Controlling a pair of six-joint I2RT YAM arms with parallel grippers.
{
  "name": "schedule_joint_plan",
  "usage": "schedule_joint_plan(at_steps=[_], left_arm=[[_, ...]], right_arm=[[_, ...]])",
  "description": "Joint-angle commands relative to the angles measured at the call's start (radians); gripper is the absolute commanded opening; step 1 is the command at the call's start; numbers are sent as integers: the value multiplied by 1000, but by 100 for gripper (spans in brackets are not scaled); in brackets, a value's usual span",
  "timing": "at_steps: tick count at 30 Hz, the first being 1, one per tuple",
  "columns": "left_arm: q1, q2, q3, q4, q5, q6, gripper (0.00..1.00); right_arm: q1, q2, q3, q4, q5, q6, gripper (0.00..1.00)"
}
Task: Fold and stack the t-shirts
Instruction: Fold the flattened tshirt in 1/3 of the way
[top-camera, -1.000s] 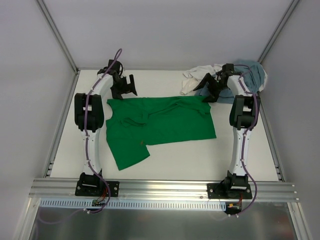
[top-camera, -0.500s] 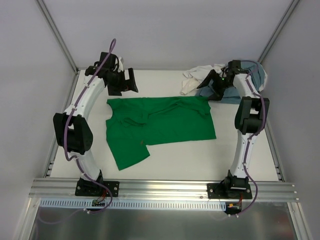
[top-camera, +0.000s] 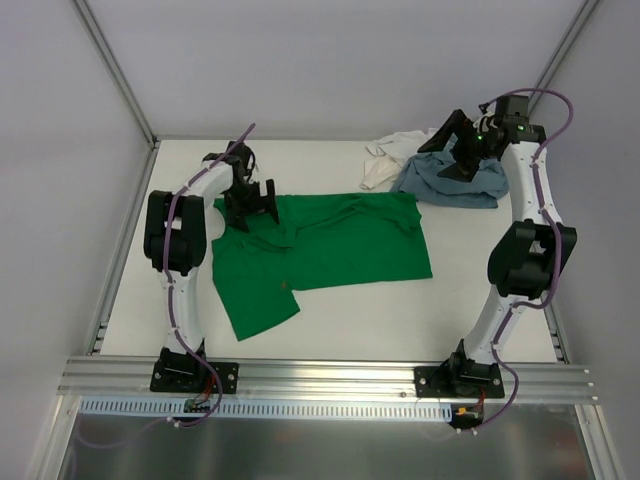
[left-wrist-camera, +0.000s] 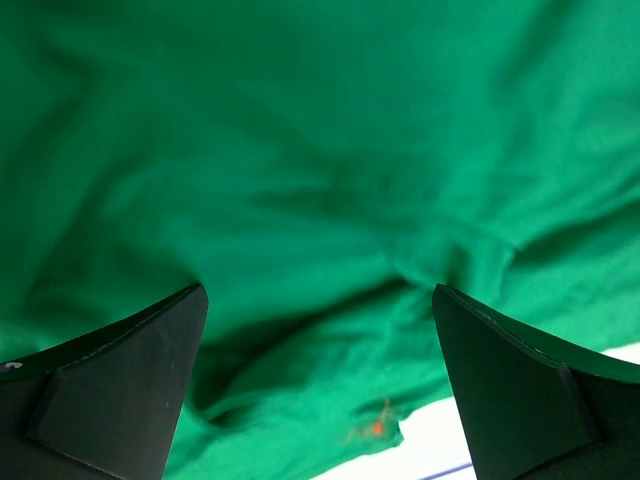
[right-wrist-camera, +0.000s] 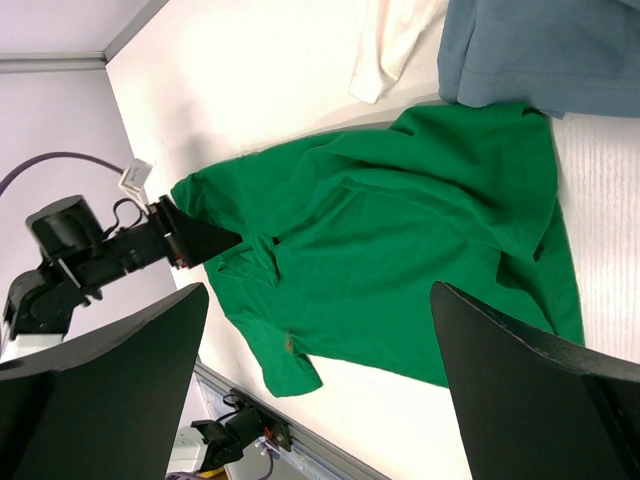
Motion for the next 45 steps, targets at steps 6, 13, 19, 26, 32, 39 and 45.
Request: schedule_joint_plan(at_steps=[6,13,19,26,32,39,45], left_arm=[[-4,38,54,32,-26,-22,99],[-2,104,91,52,-81,-12,99],[-2,196,215,28,-107,4,99],[13,227,329,-12,-130,-4,99],[36,106,320,3,-88,-2,99],[39,-35,255,-6,54,-64,99],[32,-110,220,-17,120,-65,99]], right_arm=[[-21,-104,-7,-65,17,-24,99],[-29,-111,25,-80,0,-4,99],[-35,-88,107,-136,-9,-12,100],[-38,-73,111,-134,-27,-2,100],[-25,-41,70,-114,-44,-8,99],[29,-10,26,-64,-52,4,99],[51,-22,-39,-13,-53,8,99]])
